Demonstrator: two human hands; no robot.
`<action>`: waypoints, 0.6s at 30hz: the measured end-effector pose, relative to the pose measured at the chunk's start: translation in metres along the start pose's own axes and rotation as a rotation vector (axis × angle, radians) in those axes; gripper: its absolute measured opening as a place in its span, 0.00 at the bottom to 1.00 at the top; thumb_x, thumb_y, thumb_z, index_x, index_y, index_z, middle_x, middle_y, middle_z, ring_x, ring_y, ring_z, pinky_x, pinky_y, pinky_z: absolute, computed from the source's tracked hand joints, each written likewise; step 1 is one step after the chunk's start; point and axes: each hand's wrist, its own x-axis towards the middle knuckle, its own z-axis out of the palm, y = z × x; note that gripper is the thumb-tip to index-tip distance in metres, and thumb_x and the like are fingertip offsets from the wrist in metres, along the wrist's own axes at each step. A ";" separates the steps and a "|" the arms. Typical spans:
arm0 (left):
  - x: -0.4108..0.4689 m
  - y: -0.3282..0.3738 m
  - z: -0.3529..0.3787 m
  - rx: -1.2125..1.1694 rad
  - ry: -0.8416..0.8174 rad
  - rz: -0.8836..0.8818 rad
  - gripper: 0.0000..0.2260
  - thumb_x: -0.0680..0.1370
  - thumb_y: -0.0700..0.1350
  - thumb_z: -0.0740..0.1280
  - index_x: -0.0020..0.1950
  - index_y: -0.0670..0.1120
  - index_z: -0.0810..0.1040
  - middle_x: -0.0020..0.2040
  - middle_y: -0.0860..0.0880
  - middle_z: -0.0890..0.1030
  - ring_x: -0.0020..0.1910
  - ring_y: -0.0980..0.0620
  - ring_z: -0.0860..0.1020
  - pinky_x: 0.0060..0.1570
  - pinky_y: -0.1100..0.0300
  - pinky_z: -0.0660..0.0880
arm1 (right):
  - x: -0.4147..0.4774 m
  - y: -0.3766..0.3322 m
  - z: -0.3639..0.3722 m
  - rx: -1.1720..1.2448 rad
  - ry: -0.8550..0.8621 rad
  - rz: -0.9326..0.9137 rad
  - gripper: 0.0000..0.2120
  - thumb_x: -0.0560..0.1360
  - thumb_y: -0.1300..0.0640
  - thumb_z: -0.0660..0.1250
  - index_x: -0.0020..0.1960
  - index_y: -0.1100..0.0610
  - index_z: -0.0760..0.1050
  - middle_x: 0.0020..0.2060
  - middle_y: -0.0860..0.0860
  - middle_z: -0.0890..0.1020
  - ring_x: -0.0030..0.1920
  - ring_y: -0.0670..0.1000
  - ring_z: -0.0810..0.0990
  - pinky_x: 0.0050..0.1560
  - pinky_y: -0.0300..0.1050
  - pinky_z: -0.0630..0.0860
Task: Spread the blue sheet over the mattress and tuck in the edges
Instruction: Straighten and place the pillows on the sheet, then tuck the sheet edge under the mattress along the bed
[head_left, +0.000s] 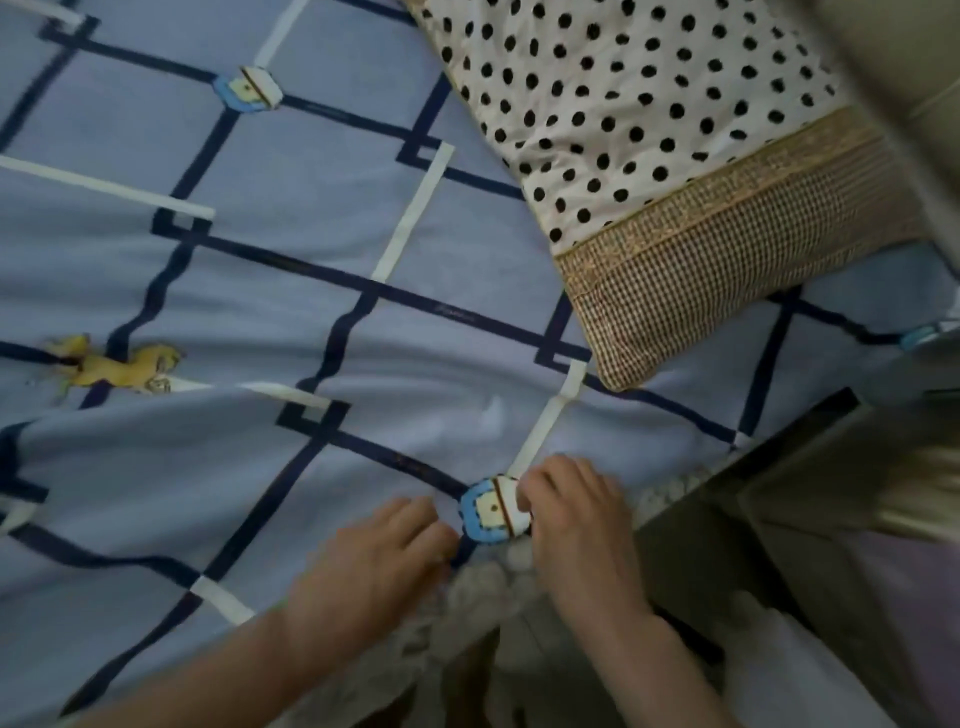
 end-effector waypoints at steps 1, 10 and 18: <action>-0.005 0.016 0.008 -0.022 -0.116 0.032 0.14 0.69 0.51 0.72 0.52 0.53 0.72 0.48 0.53 0.77 0.43 0.54 0.76 0.36 0.64 0.75 | -0.011 -0.002 0.008 -0.015 -0.071 0.017 0.17 0.59 0.56 0.76 0.45 0.50 0.74 0.42 0.47 0.75 0.43 0.49 0.73 0.41 0.41 0.71; 0.054 0.021 0.061 0.165 0.006 -0.074 0.22 0.62 0.45 0.77 0.56 0.46 0.80 0.52 0.47 0.80 0.50 0.47 0.71 0.50 0.57 0.75 | 0.000 0.035 0.035 -0.125 -0.051 0.008 0.24 0.66 0.59 0.73 0.59 0.50 0.70 0.56 0.50 0.74 0.55 0.52 0.73 0.51 0.49 0.76; 0.047 0.028 0.069 0.097 -0.001 -0.154 0.14 0.66 0.42 0.76 0.50 0.49 0.81 0.45 0.49 0.81 0.40 0.48 0.81 0.33 0.56 0.78 | 0.002 0.078 0.025 -0.225 0.020 -0.107 0.18 0.66 0.62 0.73 0.54 0.55 0.73 0.47 0.52 0.77 0.46 0.54 0.75 0.46 0.47 0.77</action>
